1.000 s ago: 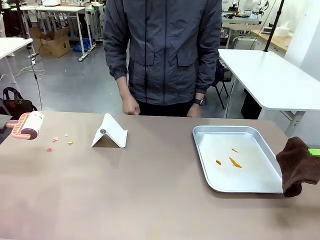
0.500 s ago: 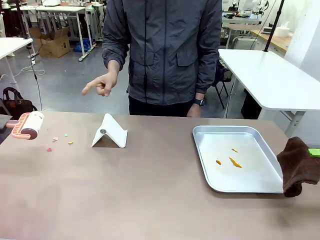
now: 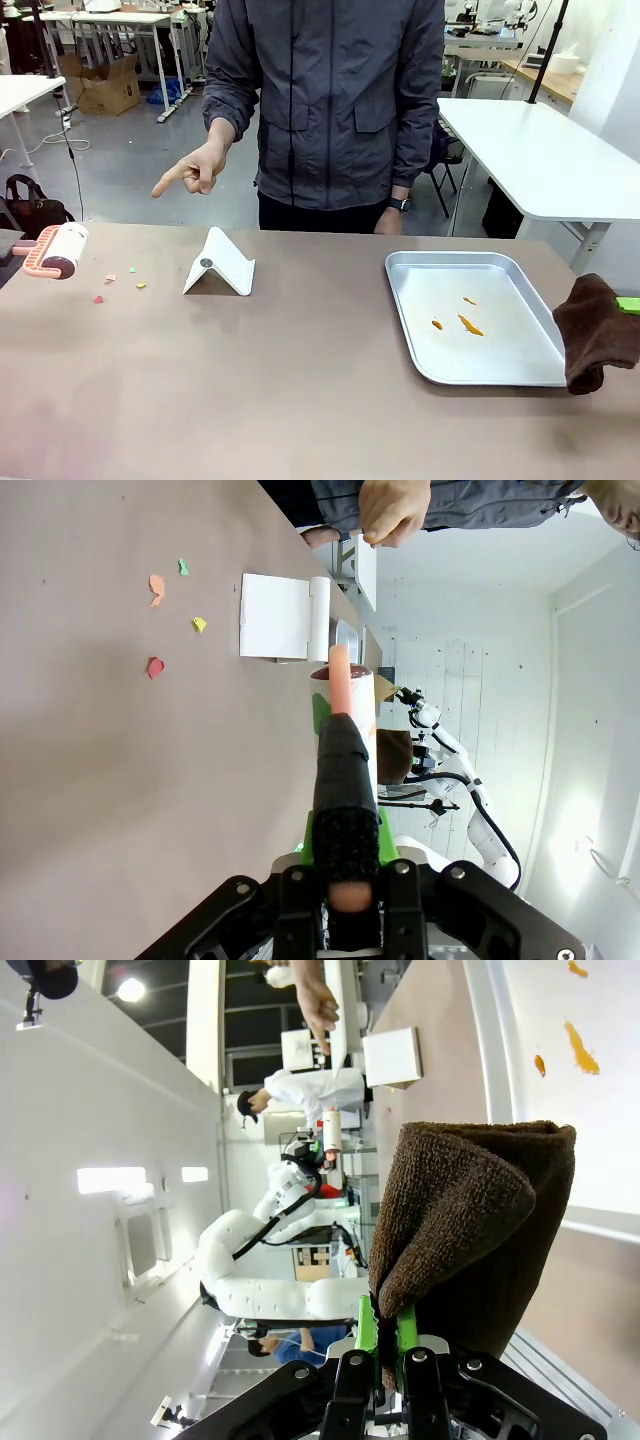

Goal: Clean the surface of the table.
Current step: If a person points to the right, clean the right side of the table with your right hand, and if they point to the left, clean the left side with your left hand.

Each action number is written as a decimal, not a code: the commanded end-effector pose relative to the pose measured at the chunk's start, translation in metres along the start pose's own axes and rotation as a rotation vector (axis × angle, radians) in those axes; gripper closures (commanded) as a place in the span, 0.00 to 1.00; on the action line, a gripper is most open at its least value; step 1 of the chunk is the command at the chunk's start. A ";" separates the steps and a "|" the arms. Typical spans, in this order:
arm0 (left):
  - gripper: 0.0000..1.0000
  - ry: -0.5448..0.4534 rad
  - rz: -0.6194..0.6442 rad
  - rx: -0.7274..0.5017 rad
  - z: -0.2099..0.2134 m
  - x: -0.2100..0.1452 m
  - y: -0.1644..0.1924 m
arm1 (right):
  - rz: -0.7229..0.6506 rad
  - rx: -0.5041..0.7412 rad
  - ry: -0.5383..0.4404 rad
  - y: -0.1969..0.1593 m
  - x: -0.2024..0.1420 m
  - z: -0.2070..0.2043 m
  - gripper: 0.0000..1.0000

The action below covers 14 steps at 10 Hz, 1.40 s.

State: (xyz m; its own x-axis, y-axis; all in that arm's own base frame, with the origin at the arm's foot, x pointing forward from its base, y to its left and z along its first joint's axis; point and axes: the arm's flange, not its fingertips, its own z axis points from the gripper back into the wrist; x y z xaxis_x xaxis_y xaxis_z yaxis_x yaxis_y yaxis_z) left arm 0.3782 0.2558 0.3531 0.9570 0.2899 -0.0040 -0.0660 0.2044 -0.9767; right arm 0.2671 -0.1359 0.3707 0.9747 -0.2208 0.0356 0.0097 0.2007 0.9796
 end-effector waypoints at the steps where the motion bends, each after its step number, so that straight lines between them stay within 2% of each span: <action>1: 1.00 -0.006 -0.002 -0.029 0.000 -0.003 -0.003 | 0.009 0.007 0.010 0.002 -0.002 0.001 1.00; 3: 1.00 -0.006 -0.002 -0.029 0.000 -0.003 -0.003 | 0.009 0.007 0.010 0.002 -0.002 0.001 1.00; 4: 0.78 0.000 0.000 0.000 0.000 0.000 0.000 | 0.009 0.007 0.010 0.002 -0.002 0.001 1.00; 7: 0.78 -0.125 0.094 0.245 -0.015 -0.005 -0.009 | 0.009 0.007 0.010 0.002 -0.002 0.001 1.00; 10: 0.78 -0.203 0.118 0.444 -0.026 -0.006 -0.014 | 0.009 0.007 0.010 0.002 -0.002 0.001 1.00; 12: 0.78 -0.231 0.123 0.504 -0.029 -0.004 -0.014 | 0.009 0.007 0.010 0.002 -0.002 0.001 1.00; 14: 0.78 -0.251 0.142 0.510 -0.036 0.000 -0.013 | 0.009 0.007 0.010 0.002 -0.002 0.001 1.00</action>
State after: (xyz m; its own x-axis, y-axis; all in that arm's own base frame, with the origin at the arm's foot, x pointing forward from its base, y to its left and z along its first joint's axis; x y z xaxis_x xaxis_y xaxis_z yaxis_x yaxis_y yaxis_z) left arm 0.3912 0.2262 0.3548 0.8480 0.5299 0.0037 -0.3483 0.5626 -0.7498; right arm 0.2671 -0.1360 0.3707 0.9746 -0.2211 0.0357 0.0097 0.2007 0.9796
